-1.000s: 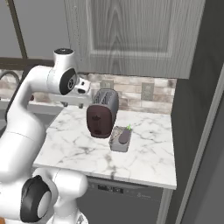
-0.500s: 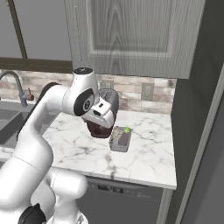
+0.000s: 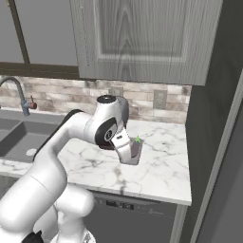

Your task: Place the tupperware on the second highest shelf of the fridge. Make space for the tupperware among the existing items by rearranging them on the shelves if needed. Close the fridge door when finished.

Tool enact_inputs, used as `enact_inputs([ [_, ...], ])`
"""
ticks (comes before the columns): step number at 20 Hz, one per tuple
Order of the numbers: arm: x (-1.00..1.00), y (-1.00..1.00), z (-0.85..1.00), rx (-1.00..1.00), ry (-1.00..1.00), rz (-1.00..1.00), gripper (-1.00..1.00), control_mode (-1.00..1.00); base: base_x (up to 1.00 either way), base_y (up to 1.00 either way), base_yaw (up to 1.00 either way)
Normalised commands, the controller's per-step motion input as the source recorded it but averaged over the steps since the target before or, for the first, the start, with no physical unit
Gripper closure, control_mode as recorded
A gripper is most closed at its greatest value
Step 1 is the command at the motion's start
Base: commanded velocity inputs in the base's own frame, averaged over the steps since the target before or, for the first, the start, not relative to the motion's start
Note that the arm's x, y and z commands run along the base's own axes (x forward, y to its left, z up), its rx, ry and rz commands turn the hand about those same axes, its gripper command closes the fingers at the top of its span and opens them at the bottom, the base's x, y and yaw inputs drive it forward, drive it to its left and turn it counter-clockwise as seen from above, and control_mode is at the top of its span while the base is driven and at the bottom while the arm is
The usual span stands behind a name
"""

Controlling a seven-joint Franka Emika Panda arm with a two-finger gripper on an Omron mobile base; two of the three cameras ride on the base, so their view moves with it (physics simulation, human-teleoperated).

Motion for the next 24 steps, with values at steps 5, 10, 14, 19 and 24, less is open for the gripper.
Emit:
enact_inputs([
  [5, 0.28, -0.27, -0.10, 0.15, 0.01, -0.34, -1.00, -1.00, 0.00, 0.00, 0.00],
  [10, 0.26, -0.22, -0.20, 0.11, 0.05, -0.15, -1.00, -1.00, 0.00, 0.00, 0.00],
  [14, 0.04, 0.00, -0.32, 0.01, 0.04, 0.00, -1.00, -1.00, 0.00, 0.00, 0.00],
  [19, 0.12, 0.00, -0.38, 0.00, 0.03, 0.03, -1.00, -1.00, 0.00, 0.00, 0.00],
  [24, 0.25, 0.00, -0.44, 0.00, 0.02, 0.01, -1.00, -1.00, 0.00, 0.00, 0.00],
])
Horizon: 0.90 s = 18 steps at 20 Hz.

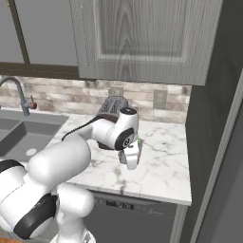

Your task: Place the tupperware on the second highest shelf of the fridge. Make space for the tupperware among the existing items by rearranging them on the shelves if needed. Close the fridge door when finished.

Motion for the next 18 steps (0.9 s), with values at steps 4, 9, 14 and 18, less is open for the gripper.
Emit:
enact_inputs([
  [4, 0.27, 0.00, -0.29, 0.00, 0.00, 0.00, -1.00, -1.00, 0.00, 0.00, 0.00],
  [9, 0.36, 0.00, -0.19, 0.00, 0.02, 0.00, -1.00, -1.00, 0.00, 0.00, 0.00],
  [14, 0.35, 0.00, -0.20, 0.01, 0.02, 0.00, -1.00, -1.00, 0.00, 0.00, 0.00],
  [18, 0.29, -0.01, -0.21, 0.02, 0.00, 0.00, -1.00, -1.00, 0.00, 0.00, 0.00],
])
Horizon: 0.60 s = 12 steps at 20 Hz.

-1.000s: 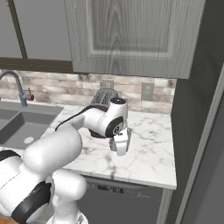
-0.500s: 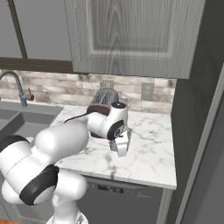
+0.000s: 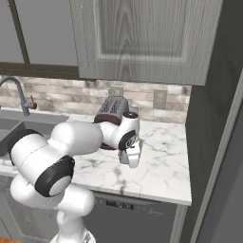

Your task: Place the tupperware on the second highest shelf of the fridge. Make space for the tupperware among the existing items by rearranging them on the shelves if needed. Close the fridge door when finished.

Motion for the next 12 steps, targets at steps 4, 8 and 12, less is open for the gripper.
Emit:
enact_inputs([
  [4, 0.22, -0.03, -0.23, 0.02, 0.01, 0.00, -1.00, -1.00, 0.00, 0.00, 0.00],
  [8, 0.19, -0.06, -0.25, 0.02, 0.01, 0.01, -1.00, -1.00, 0.00, 0.00, 0.00],
  [12, 0.16, -0.02, -0.30, 0.01, 0.01, 0.00, -1.00, -1.00, 0.00, 0.00, 0.00],
])
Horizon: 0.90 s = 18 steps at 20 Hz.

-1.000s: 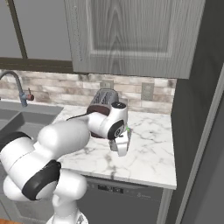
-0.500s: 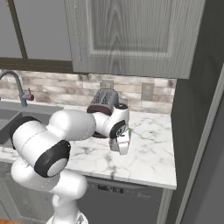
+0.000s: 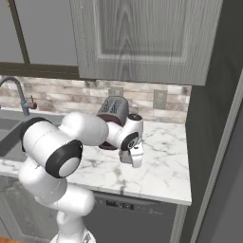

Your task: Place the tupperware on the second highest shelf of the fridge. Make space for the tupperware among the existing items by rearranging them on the shelves if needed. Close the fridge door when finished.

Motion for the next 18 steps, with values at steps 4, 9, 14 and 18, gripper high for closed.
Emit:
enact_inputs([
  [4, 0.11, 0.00, -0.34, 0.00, 0.00, 0.00, 1.00, -1.00, 0.00, 0.00, 0.00],
  [9, 0.00, 0.00, -0.05, 0.00, 0.00, 0.00, 1.00, -1.00, 0.00, 0.00, 0.00],
  [14, 0.00, 0.01, -0.06, 0.00, 0.00, 0.00, 1.00, -1.00, 0.00, 0.00, 0.00],
  [18, -0.46, 0.05, -0.09, 0.00, -0.07, -0.08, 1.00, -1.00, 0.00, 0.00, 0.00],
])
